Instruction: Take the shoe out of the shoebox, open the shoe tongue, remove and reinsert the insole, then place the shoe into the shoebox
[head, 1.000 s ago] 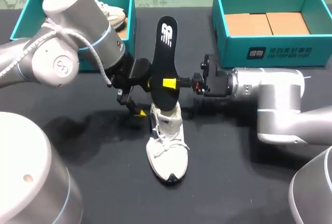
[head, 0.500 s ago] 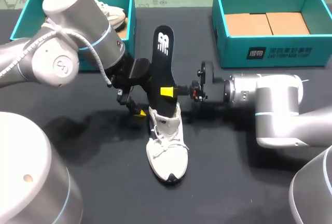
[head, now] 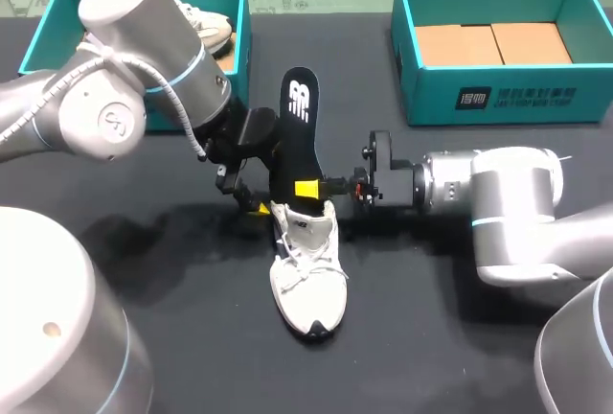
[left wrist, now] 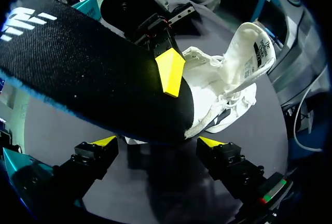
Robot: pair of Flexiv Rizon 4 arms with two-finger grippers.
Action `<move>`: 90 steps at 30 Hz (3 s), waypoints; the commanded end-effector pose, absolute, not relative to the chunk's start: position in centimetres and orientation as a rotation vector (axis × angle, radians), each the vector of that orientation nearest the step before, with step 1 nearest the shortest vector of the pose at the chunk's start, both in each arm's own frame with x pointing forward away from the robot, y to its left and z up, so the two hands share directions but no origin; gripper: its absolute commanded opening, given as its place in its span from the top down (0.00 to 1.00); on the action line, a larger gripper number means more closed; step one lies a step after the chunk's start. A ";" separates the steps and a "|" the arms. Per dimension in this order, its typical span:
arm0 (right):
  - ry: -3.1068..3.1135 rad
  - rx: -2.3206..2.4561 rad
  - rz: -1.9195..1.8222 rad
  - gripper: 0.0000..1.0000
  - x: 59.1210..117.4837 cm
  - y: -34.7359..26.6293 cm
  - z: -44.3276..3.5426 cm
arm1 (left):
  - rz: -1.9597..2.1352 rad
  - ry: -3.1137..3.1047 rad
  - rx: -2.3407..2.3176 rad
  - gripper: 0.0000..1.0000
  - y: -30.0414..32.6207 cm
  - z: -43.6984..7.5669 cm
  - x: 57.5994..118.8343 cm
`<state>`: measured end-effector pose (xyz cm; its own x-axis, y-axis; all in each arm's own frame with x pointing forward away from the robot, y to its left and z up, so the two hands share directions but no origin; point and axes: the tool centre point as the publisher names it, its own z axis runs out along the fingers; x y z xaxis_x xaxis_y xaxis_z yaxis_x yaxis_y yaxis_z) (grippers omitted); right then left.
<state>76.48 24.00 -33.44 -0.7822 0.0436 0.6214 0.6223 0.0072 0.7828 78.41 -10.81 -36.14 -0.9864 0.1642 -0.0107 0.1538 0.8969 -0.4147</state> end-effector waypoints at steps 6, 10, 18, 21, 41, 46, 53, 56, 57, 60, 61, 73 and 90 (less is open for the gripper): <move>-1.852 -0.713 -1.764 1.00 75.5 24.3 -35.5 | 0.662 -3.036 -0.255 0.00 -10.8 -36.2 78.3; -1.847 -0.739 -1.749 1.00 75.2 24.3 -36.1 | 0.662 -3.036 -0.255 0.00 -10.8 -36.2 78.3; -1.860 -0.720 -1.758 1.00 75.3 24.5 -35.3 | 0.662 -3.036 -0.255 0.00 -10.8 -36.2 78.3; -1.872 -0.692 -1.759 1.00 75.7 24.7 -34.7 | 0.662 -3.036 -0.255 0.00 -10.8 -36.2 78.3; -1.906 -0.657 -1.753 0.80 76.3 24.7 -33.8 | 0.662 -3.036 -0.255 0.00 -10.8 -36.2 78.3; -1.927 -0.648 -1.749 0.76 76.5 24.7 -33.2 | 0.662 -3.036 -0.255 0.00 -10.8 -36.2 78.3; -1.948 -0.626 -1.740 0.72 77.1 24.6 -32.4 | 0.662 -3.036 -0.255 0.00 -10.8 -36.2 78.3; -1.959 -0.616 -1.725 0.72 77.6 24.7 -32.1 | 0.662 -3.036 -0.255 0.00 -10.8 -36.2 78.3; -1.963 -0.611 -1.719 0.72 77.8 24.7 -31.9 | 0.662 -3.036 -0.255 0.00 -10.8 -36.2 78.3; -1.973 -0.601 -1.709 0.73 78.3 24.8 -31.3 | 0.662 -3.036 -0.255 0.00 -10.8 -36.2 78.3; -1.976 -0.601 -1.706 0.73 78.5 24.7 -31.2 | 0.662 -3.036 -0.255 0.00 -10.8 -36.2 78.3; -1.970 -0.595 -1.713 0.82 79.9 24.6 -30.7 | 0.662 -3.036 -0.255 0.00 -10.8 -36.2 78.3; -1.855 -0.695 -1.648 1.00 77.4 24.7 -34.0 | 0.662 -3.036 -0.255 0.00 -10.8 -36.2 78.3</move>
<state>77.89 24.36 -33.28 -0.7154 0.0130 0.6986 0.6955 0.1084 0.7103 78.41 -10.81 -36.14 -0.9864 0.1642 -0.0107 0.1538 0.8969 -0.4147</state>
